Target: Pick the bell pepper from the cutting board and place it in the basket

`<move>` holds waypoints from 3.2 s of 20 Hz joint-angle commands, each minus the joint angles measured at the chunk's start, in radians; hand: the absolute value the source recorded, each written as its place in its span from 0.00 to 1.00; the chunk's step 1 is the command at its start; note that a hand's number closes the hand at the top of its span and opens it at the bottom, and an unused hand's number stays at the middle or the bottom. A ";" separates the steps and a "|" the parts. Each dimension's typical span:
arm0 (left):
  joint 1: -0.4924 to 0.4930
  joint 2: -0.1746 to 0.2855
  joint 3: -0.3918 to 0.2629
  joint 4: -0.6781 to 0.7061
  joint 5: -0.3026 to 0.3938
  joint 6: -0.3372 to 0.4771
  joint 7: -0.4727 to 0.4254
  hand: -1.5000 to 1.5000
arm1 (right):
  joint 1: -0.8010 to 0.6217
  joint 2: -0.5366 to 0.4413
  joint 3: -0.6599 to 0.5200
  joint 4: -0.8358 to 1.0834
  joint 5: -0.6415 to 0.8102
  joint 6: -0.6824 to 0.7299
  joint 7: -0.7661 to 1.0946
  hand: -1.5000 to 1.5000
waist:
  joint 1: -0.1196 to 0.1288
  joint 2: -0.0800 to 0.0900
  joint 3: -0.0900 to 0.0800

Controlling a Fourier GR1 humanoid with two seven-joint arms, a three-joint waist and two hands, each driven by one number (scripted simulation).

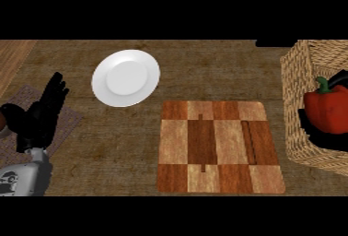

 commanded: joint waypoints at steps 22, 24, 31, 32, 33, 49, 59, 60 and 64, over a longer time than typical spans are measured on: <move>-0.062 0.008 0.020 0.042 0.004 -0.016 0.027 0.50 | -0.333 -0.060 -0.199 0.920 0.043 0.188 -0.454 1.00 | -0.002 0.001 0.001; -0.008 -0.014 -0.010 0.014 -0.012 -0.015 -0.009 0.50 | -0.253 -0.247 -0.039 0.686 0.355 0.085 -0.572 1.00 | 0.014 0.006 -0.001; -0.027 -0.011 0.001 0.001 -0.002 -0.010 0.025 0.50 | -0.300 -0.213 0.010 0.838 0.566 -0.175 -0.743 1.00 | 0.014 0.004 0.002; -0.013 -0.035 -0.011 0.014 -0.031 0.023 -0.009 0.50 | -0.286 -0.208 0.016 0.828 0.578 -0.177 -0.751 1.00 | 0.003 0.002 0.001; -0.040 -0.015 0.006 -0.003 -0.007 0.008 0.035 0.50 | -0.303 -0.179 0.024 0.869 0.605 -0.204 -0.749 1.00 | 0.003 0.001 0.001; -0.012 -0.045 -0.014 0.044 -0.036 0.014 -0.033 0.50 | -0.512 -0.165 0.045 1.227 0.765 -0.060 -0.732 1.00 | -0.002 0.001 0.000; -0.078 -0.009 0.013 0.085 -0.026 -0.004 -0.017 0.50 | -0.615 -0.147 -0.021 1.531 0.823 -0.243 -0.876 1.00 | 0.007 0.006 0.001; -0.025 -0.024 0.000 -0.005 -0.021 0.002 0.028 0.50 | -0.602 -0.129 0.008 1.469 0.850 -0.224 -0.820 1.00 | 0.004 0.002 0.001; -0.030 -0.022 0.000 -0.010 -0.027 0.007 0.032 0.50 | -0.610 -0.139 0.000 1.556 0.881 -0.278 -0.852 1.00 | 0.007 0.003 0.001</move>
